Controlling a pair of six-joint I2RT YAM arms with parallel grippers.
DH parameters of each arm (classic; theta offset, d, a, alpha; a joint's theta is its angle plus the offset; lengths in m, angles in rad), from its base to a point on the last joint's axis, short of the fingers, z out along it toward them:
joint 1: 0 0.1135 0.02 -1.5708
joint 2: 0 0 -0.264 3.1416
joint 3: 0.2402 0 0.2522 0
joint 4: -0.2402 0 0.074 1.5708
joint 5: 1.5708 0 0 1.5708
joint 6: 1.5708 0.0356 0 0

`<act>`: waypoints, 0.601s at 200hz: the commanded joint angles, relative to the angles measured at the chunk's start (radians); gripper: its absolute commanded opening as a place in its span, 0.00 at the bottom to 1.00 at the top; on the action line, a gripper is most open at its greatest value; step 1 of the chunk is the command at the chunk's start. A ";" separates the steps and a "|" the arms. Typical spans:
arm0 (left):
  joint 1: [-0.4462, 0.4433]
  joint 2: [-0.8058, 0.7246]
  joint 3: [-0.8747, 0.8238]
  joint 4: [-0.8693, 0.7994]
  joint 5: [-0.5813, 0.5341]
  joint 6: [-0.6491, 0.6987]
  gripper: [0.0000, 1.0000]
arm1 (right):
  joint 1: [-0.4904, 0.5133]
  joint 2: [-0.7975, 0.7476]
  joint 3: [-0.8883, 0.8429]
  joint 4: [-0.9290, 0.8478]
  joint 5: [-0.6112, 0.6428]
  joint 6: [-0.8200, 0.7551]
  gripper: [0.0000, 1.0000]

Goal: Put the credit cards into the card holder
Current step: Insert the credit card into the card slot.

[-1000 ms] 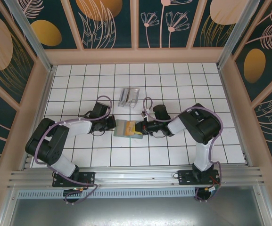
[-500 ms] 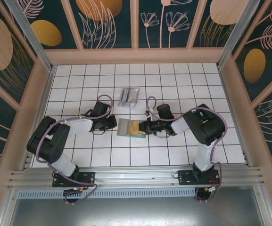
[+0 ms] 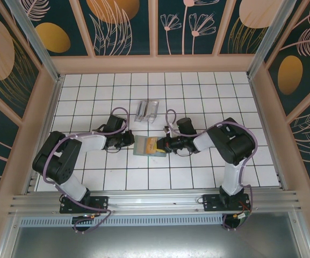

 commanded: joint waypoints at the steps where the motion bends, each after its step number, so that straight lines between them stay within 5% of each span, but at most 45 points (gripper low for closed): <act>1: -0.009 0.072 -0.028 0.002 0.048 -0.017 0.09 | 0.010 0.042 0.024 -0.019 -0.017 0.006 0.00; 120: -0.009 0.101 -0.037 -0.056 -0.013 0.007 0.09 | -0.015 -0.074 0.087 -0.384 0.033 -0.197 0.00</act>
